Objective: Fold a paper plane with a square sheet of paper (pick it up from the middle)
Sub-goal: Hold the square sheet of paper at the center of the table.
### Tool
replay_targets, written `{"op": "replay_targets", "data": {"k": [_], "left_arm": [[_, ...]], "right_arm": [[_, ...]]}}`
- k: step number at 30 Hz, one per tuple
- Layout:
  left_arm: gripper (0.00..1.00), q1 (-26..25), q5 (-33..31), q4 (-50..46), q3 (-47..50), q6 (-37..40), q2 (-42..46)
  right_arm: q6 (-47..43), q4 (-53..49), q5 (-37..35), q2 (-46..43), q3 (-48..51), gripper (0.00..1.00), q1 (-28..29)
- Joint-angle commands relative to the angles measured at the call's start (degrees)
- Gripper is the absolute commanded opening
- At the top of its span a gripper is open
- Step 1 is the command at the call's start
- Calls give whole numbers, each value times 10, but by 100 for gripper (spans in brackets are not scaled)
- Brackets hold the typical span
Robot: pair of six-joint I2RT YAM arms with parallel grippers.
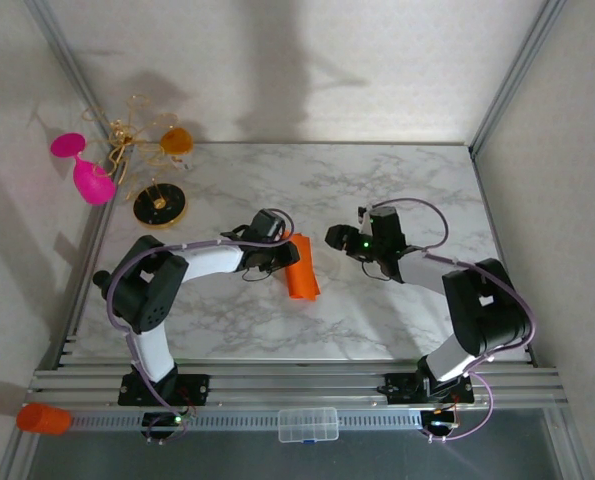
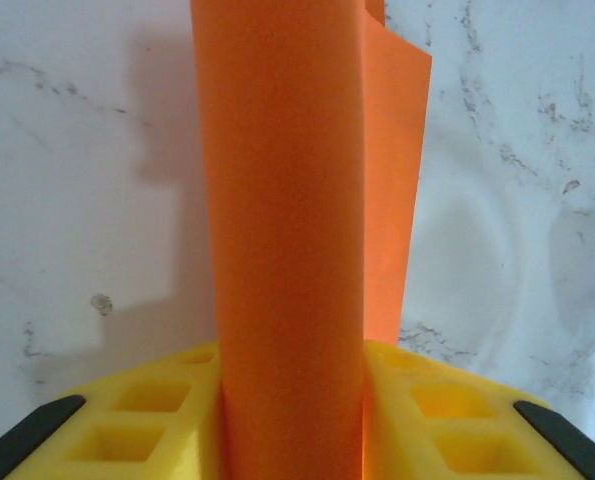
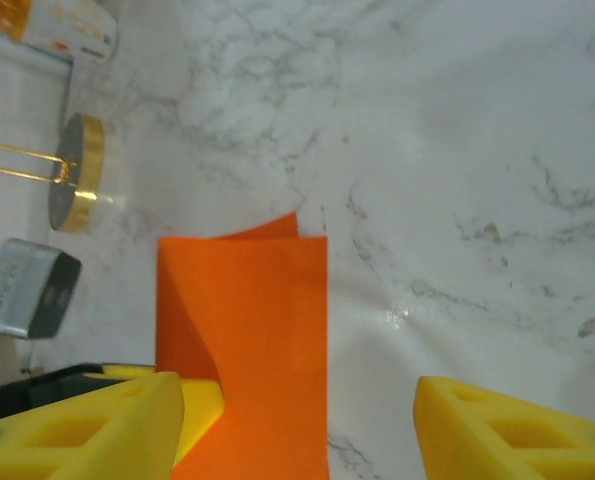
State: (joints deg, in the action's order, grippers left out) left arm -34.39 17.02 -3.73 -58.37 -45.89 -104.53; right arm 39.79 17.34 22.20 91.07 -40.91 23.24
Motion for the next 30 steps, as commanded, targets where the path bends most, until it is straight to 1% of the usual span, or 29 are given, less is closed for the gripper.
{"op": "replay_targets", "data": {"k": [1, 3, 6, 10, 13, 20, 26, 30], "left_arm": [[33, 3, -30, -14, 6, 13, -14], [33, 3, -36, -17, 6, 12, -16], [31, 3, -47, -21, 6, 13, -17], [30, 3, -54, -24, 6, 17, -18], [29, 3, -51, -22, 6, 20, -21], [28, 3, -49, -23, 6, 35, -22], [28, 3, -48, -21, 6, 39, -21], [29, 3, -49, -22, 4, 33, -12]], "right_arm": [[-29, -33, 2, 25, -28, 58, 19], [-39, -48, -5, 41, -45, 52, 32], [-48, -67, -16, 67, -66, 41, 48], [-55, -74, -8, 94, -85, 28, 62], [-64, -86, -3, 116, -103, 22, 75], [-66, -104, -2, 161, -135, 15, 95], [-66, -121, -9, 186, -151, 14, 106], [-56, -140, -28, 199, -154, 14, 111]]}}
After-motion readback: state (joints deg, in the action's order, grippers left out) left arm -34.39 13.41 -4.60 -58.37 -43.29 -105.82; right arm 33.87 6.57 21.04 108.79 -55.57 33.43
